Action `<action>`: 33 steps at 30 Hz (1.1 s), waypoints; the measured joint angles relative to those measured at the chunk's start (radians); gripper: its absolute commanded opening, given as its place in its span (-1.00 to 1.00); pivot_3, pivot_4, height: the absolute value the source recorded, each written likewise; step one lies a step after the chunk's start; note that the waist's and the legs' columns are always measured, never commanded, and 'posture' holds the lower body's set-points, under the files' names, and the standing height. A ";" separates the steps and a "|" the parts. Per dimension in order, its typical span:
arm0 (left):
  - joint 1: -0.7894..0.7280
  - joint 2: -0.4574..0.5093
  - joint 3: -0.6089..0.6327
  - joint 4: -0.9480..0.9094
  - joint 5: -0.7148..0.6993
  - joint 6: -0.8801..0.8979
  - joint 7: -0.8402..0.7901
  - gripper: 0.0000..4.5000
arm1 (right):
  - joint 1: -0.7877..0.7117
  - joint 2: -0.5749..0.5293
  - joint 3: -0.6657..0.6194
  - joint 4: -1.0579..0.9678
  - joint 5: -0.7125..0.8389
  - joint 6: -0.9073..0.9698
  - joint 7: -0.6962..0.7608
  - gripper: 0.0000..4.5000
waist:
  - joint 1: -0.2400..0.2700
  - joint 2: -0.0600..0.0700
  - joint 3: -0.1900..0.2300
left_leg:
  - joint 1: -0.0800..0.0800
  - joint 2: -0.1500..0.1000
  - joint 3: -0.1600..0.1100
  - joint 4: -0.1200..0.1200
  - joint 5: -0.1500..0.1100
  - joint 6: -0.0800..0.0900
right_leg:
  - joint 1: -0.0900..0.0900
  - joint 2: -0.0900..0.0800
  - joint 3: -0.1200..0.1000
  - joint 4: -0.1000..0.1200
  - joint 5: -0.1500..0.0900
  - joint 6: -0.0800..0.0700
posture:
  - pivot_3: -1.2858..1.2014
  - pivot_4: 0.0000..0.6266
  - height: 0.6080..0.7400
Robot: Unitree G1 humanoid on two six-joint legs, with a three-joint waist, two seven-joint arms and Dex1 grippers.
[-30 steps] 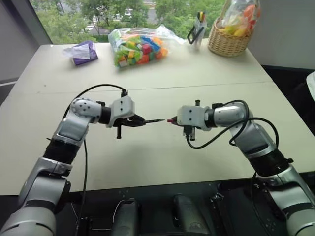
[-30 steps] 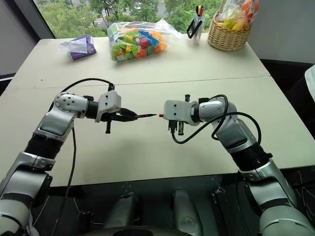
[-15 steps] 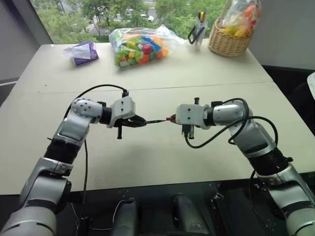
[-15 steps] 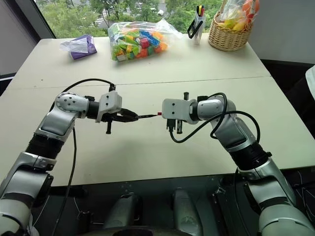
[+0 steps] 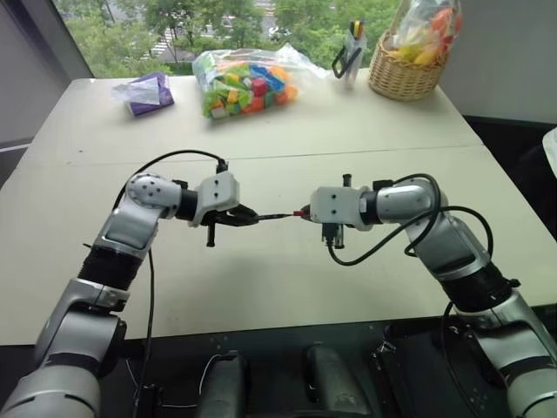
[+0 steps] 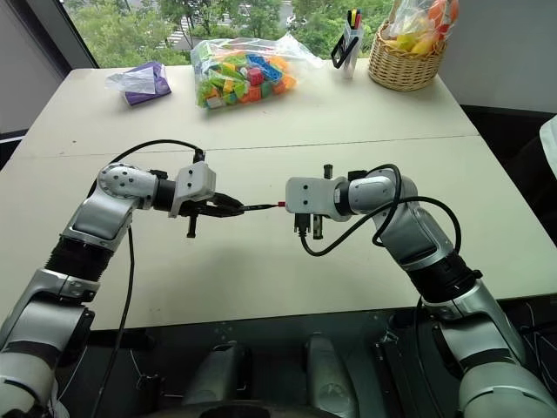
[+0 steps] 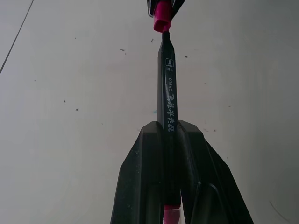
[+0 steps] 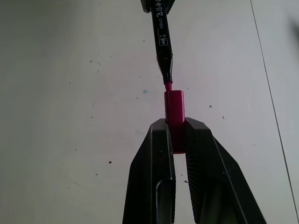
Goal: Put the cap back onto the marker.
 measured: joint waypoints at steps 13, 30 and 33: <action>-0.001 -0.009 0.000 -0.010 0.004 0.010 0.000 -1.00 | 0.000 0.006 0.011 -0.012 0.002 0.006 0.000 -0.98 | 0.000 0.000 0.000 | 0.000 0.000 0.000 0.000 0.000 0.000 | 0.000 0.000 0.000 0.000 0.000 0.000 | 0.03 -0.52 1.00; 0.000 -0.010 -0.002 -0.035 0.014 0.037 0.001 -1.00 | -0.008 0.041 0.035 -0.012 -0.017 0.026 -0.016 -0.98 | 0.000 0.000 0.000 | 0.000 0.000 0.000 0.000 0.000 0.000 | 0.000 0.000 0.000 0.000 0.000 0.000 | 0.03 -0.52 1.00; 0.000 -0.009 -0.002 -0.035 0.022 0.036 0.000 -1.00 | -0.014 0.044 0.046 -0.012 -0.027 0.027 -0.013 -0.98 | 0.000 0.000 0.000 | 0.000 0.000 0.000 0.000 0.000 0.000 | 0.000 0.000 0.000 0.000 0.000 0.000 | 0.03 -0.52 1.00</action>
